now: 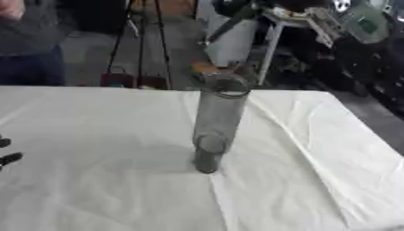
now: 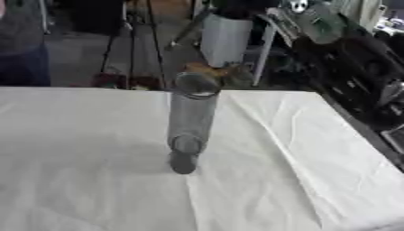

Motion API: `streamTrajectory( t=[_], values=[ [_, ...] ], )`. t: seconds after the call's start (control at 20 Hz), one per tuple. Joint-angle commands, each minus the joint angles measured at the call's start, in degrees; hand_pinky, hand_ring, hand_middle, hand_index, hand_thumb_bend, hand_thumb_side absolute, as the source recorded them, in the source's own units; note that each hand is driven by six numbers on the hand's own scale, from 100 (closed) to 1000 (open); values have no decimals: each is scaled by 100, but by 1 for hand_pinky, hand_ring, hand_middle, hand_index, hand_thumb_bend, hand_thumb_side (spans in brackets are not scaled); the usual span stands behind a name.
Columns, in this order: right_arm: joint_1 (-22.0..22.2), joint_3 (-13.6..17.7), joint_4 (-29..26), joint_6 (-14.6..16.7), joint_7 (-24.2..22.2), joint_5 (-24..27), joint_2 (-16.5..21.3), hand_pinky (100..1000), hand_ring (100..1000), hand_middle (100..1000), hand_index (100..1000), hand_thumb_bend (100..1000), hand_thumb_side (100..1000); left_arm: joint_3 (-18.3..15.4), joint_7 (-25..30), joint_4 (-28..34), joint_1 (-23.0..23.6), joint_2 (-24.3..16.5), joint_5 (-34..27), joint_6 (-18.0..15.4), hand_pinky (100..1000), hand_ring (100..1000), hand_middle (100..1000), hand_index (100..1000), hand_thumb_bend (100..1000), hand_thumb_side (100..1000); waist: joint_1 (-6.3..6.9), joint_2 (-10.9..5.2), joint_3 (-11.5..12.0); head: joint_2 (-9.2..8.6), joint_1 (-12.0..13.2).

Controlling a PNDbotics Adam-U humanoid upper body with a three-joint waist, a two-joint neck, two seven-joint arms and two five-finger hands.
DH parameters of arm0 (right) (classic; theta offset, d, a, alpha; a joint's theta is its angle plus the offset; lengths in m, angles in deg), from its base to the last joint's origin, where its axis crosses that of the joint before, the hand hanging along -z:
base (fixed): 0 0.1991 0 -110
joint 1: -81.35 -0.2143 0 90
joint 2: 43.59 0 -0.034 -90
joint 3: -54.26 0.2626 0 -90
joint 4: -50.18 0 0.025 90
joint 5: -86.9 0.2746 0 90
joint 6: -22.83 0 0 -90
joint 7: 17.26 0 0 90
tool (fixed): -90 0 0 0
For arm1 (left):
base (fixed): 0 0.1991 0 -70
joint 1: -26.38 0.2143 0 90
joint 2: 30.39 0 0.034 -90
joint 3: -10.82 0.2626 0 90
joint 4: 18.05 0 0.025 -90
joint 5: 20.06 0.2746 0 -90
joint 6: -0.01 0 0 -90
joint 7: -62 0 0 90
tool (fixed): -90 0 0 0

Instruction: Arrange flowers into the vase.

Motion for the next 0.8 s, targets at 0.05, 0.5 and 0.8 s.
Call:
streamTrajectory(
  t=[0.05, 0.5, 0.8],
  values=[
    [-4, 37, -135, 1897, -1877, -67, 338, 161, 432, 344, 148, 100, 1000, -1, 16, 47, -37, -89, 31, -12, 707, 948, 657, 794, 950, 780, 29, -67, -36, 27, 20],
    [146, 135, -226, 1897, -1877, 370, 503, 136, 405, 300, 154, 100, 1000, -7, 8, 38, -24, -90, 46, -14, 707, 947, 658, 794, 947, 780, 17, -125, -104, 33, 27],
    [184, 62, -261, 1897, -1877, 399, 539, 136, 405, 300, 154, 100, 1000, -5, 8, 37, -20, -94, 51, -13, 707, 947, 658, 794, 947, 780, 7, -138, -120, 47, 27]
  ],
)
